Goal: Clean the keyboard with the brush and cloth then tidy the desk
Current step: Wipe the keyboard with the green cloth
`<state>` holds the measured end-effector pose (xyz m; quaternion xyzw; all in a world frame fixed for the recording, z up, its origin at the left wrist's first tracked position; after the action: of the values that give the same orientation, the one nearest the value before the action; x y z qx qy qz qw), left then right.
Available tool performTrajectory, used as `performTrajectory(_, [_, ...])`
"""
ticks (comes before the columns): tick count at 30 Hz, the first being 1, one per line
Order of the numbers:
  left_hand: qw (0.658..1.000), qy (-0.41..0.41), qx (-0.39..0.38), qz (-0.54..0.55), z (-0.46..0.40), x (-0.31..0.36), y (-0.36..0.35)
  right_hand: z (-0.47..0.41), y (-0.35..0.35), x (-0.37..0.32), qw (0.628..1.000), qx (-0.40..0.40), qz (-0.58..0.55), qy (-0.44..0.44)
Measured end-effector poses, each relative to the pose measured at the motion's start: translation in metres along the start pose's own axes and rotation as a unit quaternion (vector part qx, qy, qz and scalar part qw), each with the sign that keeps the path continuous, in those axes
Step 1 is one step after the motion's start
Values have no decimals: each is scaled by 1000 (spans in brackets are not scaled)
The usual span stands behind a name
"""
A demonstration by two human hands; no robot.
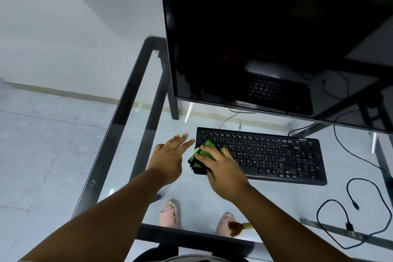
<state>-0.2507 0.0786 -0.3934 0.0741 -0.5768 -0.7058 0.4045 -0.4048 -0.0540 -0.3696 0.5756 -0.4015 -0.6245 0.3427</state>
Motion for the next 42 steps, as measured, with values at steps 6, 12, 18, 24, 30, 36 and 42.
performTrajectory(6, [1000, -7, -17, -5, 0, -4, 3, 21, 12, 20, 1000, -13, 9, -5])
performTrajectory(12, [999, -10, -29, 10, -2, -8, 3, 7, 4, 10, 999, -26, -19, 30])
performTrajectory(18, [998, -9, -57, 15, -4, -12, 5, 19, 9, 19, 999, -28, -9, 28])
performTrajectory(24, [998, -9, -67, 17, -4, -12, 6, 13, 1, 11, 999, 20, -26, -20])
performTrajectory(30, [998, -12, -69, 6, -4, -13, 7, 5, 1, -1, 997, -46, -21, 53])
performTrajectory(36, [997, -11, -71, 10, -3, -10, 7, 29, 10, 19, 993, -65, 21, 93])
performTrajectory(42, [998, -5, -69, -4, -2, -10, 6, 13, 4, 5, 989, -65, 35, 125])
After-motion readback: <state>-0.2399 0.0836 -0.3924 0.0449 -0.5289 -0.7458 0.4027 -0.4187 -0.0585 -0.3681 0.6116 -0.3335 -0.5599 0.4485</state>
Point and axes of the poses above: each hand's wrist, its own z-axis away from the middle knuckle, its own y-axis out of the back of the hand, x = y × z, the point moved 1 cm from there along -z, towards the middle knuckle, and after that the axes turned 9 degrees about y, right-handed, at the moved point
